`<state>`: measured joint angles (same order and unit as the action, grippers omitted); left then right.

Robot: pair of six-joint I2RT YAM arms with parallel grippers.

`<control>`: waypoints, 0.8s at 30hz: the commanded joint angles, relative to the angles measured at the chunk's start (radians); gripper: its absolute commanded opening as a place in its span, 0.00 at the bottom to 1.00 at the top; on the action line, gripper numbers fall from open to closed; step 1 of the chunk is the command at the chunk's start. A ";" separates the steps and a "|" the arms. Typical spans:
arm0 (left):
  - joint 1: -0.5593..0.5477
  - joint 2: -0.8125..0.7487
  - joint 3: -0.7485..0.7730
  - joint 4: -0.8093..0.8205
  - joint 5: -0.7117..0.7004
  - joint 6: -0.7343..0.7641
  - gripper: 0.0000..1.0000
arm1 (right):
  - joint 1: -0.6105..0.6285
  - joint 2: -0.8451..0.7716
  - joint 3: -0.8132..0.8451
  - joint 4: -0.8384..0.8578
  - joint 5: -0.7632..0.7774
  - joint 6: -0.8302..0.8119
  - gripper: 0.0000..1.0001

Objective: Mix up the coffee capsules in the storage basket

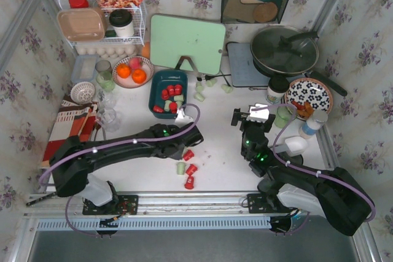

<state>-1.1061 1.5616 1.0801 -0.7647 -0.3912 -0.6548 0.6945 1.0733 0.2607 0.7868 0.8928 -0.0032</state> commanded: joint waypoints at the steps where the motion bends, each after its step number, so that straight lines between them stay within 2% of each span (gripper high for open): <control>1: 0.006 -0.084 0.028 -0.052 -0.124 0.021 0.13 | 0.000 0.003 0.009 0.026 0.003 0.003 1.00; 5: 0.026 -0.187 0.054 -0.068 -0.218 0.068 0.08 | 0.000 0.003 0.009 0.026 0.007 0.005 1.00; 9: 0.072 -0.313 0.012 0.092 -0.240 0.190 0.08 | -0.001 0.007 0.009 0.026 0.005 0.009 1.00; 12: 0.170 -0.338 0.006 0.206 -0.174 0.258 0.09 | 0.000 0.019 0.011 0.028 0.002 0.011 1.00; 15: 0.288 -0.310 0.032 0.272 -0.064 0.282 0.08 | 0.000 0.029 0.014 0.026 0.002 0.011 1.00; 18: 0.382 -0.255 0.072 0.347 -0.013 0.308 0.08 | 0.000 0.031 0.014 0.026 0.004 0.010 1.00; 21: 0.469 -0.168 0.127 0.412 0.056 0.326 0.09 | 0.000 0.033 0.014 0.027 0.003 0.009 1.00; 24: 0.550 -0.023 0.218 0.405 0.101 0.304 0.08 | 0.000 0.039 0.016 0.029 0.005 0.004 1.00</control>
<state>-0.6315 1.4227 1.2205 -0.4362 -0.3836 -0.3599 0.6945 1.1065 0.2668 0.7864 0.8894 0.0006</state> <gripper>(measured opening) 0.301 1.000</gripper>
